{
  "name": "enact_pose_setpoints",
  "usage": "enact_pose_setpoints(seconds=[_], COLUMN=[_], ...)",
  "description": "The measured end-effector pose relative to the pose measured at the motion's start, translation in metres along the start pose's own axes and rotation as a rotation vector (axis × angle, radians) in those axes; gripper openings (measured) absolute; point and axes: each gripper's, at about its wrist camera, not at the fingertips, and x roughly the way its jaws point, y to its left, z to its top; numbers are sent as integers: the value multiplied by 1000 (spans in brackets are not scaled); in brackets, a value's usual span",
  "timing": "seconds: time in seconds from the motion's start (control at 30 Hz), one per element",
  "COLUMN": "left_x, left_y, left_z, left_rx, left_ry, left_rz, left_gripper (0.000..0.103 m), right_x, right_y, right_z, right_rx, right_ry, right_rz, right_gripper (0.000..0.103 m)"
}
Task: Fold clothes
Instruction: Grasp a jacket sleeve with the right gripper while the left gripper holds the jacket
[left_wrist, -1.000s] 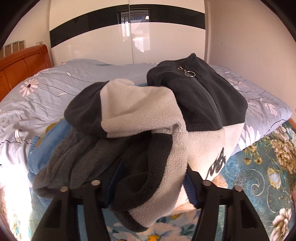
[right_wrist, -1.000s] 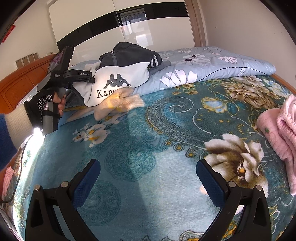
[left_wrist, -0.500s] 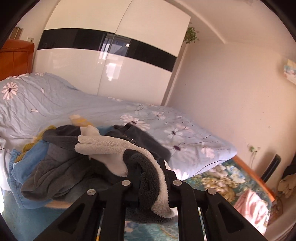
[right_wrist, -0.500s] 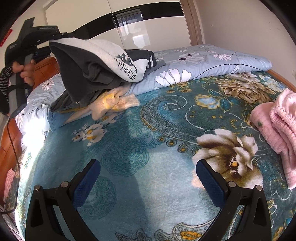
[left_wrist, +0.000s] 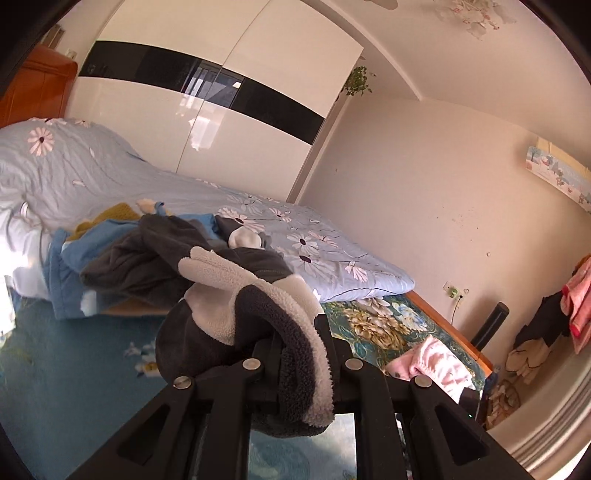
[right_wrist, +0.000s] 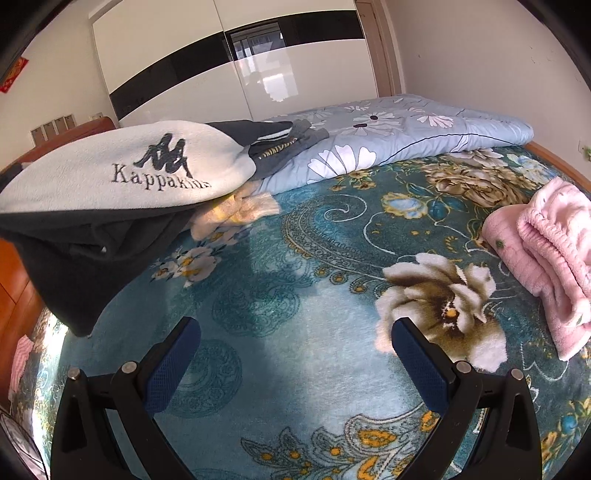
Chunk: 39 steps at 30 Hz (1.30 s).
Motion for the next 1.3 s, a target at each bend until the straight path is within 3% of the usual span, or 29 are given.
enact_pose_setpoints(seconds=[0.13, 0.2, 0.33, 0.47, 0.6, 0.67, 0.73, 0.83, 0.93, 1.03, 1.17, 1.3], left_x=[-32, -47, -63, -48, -42, -46, -41, -45, -48, -49, -54, -69], left_y=[-2, -6, -24, 7, 29, 28, 27, 31, 43, 56, 68, 69], left_z=[-17, -28, -50, -84, -121, -132, -137, -143, -145, -148, -145, -137], left_rx=[-17, -30, 71, -15, -153, -175, -175, -196, -261, -362, -470, -489], left_ry=[9, 43, 137, 280, 330, 349, 391, 410, 430, 448, 437, 426], left_rz=[-3, -89, -139, -22, -29, -41, -49, -52, -20, -29, -43, -56], left_gripper=[14, 14, 15, 15, 20, 33, 53, 59, 75, 77, 78, 82], right_x=[0, -1, -6, -4, 4, 11, 23, 40, 61, 90, 130, 157], right_y=[11, 18, 28, 29, 36, 40, 43, 50, 57, 57, 49, 51], right_z=[-2, -2, -1, 1, 2, 6, 14, 29, 45, 65, 91, 110], right_rx=[-11, -25, -41, -12, 6, 17, 47, 26, -11, -16, 70, 91], right_ry=[10, 8, -2, 11, 38, 48, 86, 108, 141, 189, 257, 286], right_rz=[12, 20, 28, 50, 116, 171, 248, 273, 283, 275, 291, 296], right_gripper=[103, 103, 103, 103, 103, 103, 103, 103, 103, 103, 103, 103])
